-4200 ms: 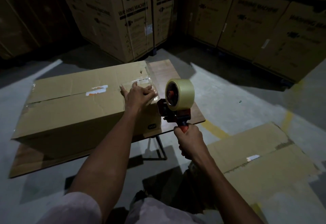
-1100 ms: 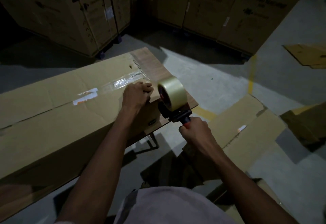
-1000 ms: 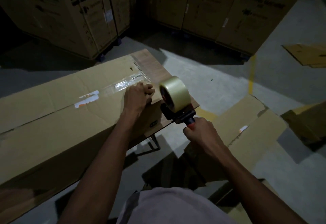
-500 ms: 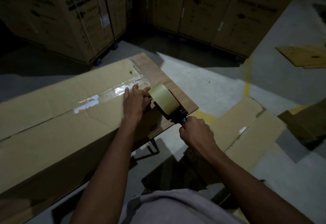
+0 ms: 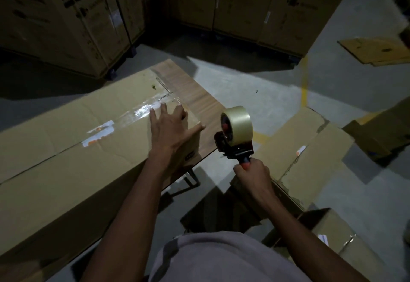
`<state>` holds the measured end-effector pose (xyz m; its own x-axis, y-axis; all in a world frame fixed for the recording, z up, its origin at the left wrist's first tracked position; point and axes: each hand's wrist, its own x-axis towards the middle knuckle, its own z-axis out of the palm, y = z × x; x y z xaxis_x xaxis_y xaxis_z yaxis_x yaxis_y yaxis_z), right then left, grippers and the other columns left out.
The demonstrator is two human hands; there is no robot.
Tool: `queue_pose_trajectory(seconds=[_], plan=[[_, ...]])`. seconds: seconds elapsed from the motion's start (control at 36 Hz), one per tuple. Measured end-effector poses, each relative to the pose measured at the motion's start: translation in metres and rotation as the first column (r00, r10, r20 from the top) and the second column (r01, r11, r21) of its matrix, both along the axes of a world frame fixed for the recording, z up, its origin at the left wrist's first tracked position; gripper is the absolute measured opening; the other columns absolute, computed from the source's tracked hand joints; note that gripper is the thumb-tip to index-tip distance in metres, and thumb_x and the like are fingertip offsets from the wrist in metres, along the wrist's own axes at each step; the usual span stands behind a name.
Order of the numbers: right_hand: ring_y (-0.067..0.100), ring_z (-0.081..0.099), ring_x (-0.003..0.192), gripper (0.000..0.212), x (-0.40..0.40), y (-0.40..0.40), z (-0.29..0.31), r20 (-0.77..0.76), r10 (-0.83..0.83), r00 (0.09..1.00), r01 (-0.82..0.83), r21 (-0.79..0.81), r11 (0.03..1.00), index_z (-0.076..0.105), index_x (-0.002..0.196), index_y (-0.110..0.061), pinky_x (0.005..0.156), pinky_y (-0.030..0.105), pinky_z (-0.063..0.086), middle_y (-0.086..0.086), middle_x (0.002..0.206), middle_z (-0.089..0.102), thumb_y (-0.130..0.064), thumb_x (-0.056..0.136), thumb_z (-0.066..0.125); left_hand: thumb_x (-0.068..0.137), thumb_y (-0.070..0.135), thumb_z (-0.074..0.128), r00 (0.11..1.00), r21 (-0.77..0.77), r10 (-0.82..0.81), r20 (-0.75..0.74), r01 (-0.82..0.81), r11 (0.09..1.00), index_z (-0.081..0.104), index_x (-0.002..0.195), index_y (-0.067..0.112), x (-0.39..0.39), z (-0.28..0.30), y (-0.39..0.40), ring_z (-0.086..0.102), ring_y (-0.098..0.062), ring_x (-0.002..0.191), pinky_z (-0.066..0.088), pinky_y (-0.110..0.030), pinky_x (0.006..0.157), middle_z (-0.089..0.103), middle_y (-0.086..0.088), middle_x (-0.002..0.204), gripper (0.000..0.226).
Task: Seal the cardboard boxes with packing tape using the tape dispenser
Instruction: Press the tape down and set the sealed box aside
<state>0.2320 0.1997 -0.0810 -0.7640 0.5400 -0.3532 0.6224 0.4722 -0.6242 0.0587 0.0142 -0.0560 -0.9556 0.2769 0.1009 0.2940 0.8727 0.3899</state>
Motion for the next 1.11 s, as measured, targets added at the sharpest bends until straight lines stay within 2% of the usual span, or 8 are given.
queue_pose_trajectory(seconds=[0.06,0.17,0.39,0.53,0.69,0.86,1.0,1.11], plan=[[0.024,0.050,0.062,0.020,-0.007,0.000,0.002,-0.030,-0.031,0.999,0.031,-0.013,0.999,0.056,0.079,-0.015,0.059,0.033,0.041,0.006,0.070,0.054,-0.027,0.093,0.064,0.079,0.076,0.059,1.000,-0.056,-0.012,-0.019,0.011,0.998,0.060,0.121,0.023,0.000,-0.001,0.002,0.031,-0.036,0.148,0.016,-0.059,0.121,0.056,-0.021,0.140,0.068],[0.018,0.040,0.053,0.031,-0.021,-0.005,0.007,-0.103,-0.083,0.991,0.081,-0.030,0.996,0.045,0.069,-0.019,0.031,0.013,0.027,0.000,0.062,0.042,-0.020,0.092,0.065,0.083,0.061,0.065,0.997,-0.060,0.043,-0.060,-0.047,0.997,0.058,0.129,0.015,0.008,0.001,0.017,0.033,-0.040,0.147,0.017,-0.063,0.119,0.058,-0.016,0.141,0.065],[0.017,0.042,0.051,0.030,-0.038,-0.005,-0.001,-0.174,-0.129,0.976,0.117,-0.073,0.990,0.048,0.070,-0.019,0.030,0.013,0.029,0.001,0.061,0.045,-0.024,0.093,0.066,0.088,0.060,0.063,0.992,-0.196,0.122,-0.009,-0.122,0.973,0.043,0.144,0.015,0.011,-0.002,0.039,0.025,-0.040,0.150,0.019,-0.067,0.116,0.040,-0.005,0.158,0.075],[0.029,0.055,0.064,0.031,-0.061,0.006,-0.008,-0.148,-0.136,0.980,0.121,-0.108,0.987,0.053,0.074,-0.018,0.057,0.032,0.042,0.006,0.069,0.054,-0.038,0.095,0.063,0.090,0.061,0.061,0.989,-0.225,0.145,-0.037,-0.150,0.963,0.042,0.147,0.013,0.013,-0.008,0.040,0.024,-0.040,0.151,0.018,-0.067,0.117,0.036,-0.006,0.162,0.077],[0.042,0.066,0.086,0.045,-0.098,0.019,-0.015,-0.127,-0.130,0.983,0.106,-0.180,0.978,0.055,0.081,-0.016,0.081,0.057,0.059,0.019,0.091,0.068,-0.056,0.099,0.042,0.092,0.053,0.059,0.964,-0.188,0.261,-0.060,-0.267,0.945,0.043,0.145,0.009,0.022,-0.016,0.057,0.020,-0.039,0.153,0.014,-0.067,0.119,0.033,-0.007,0.163,0.071],[0.035,0.061,0.084,0.044,-0.132,0.035,-0.029,-0.129,-0.047,0.991,0.035,-0.098,0.995,0.059,0.088,-0.014,0.067,0.039,0.042,0.008,0.084,0.063,-0.051,0.102,0.042,0.090,0.055,0.062,0.928,-0.185,0.336,-0.164,-0.363,0.913,0.055,0.135,0.009,0.024,-0.026,0.065,0.033,-0.036,0.149,0.021,-0.065,0.117,0.044,-0.006,0.158,0.064],[0.038,0.062,0.100,0.033,-0.161,0.044,-0.049,-0.093,0.015,0.996,-0.025,-0.113,0.993,0.060,0.115,-0.009,0.078,0.041,0.046,0.016,0.108,0.066,-0.038,0.102,0.051,0.091,0.059,0.056,0.880,-0.274,0.419,-0.225,-0.469,0.839,0.047,0.145,0.009,0.025,-0.035,0.078,0.039,-0.036,0.145,0.030,-0.064,0.113,0.044,-0.007,0.158,0.074],[0.040,0.062,0.120,0.041,-0.183,0.041,-0.067,-0.075,0.039,0.996,-0.054,-0.208,0.977,0.055,0.137,-0.004,0.100,0.054,0.051,0.018,0.131,0.064,-0.026,0.103,0.055,0.099,0.059,0.041,0.887,-0.324,0.415,-0.204,-0.461,0.826,0.028,0.149,0.007,0.026,-0.042,0.082,0.031,-0.038,0.149,0.028,-0.067,0.115,0.030,-0.011,0.165,0.074]])
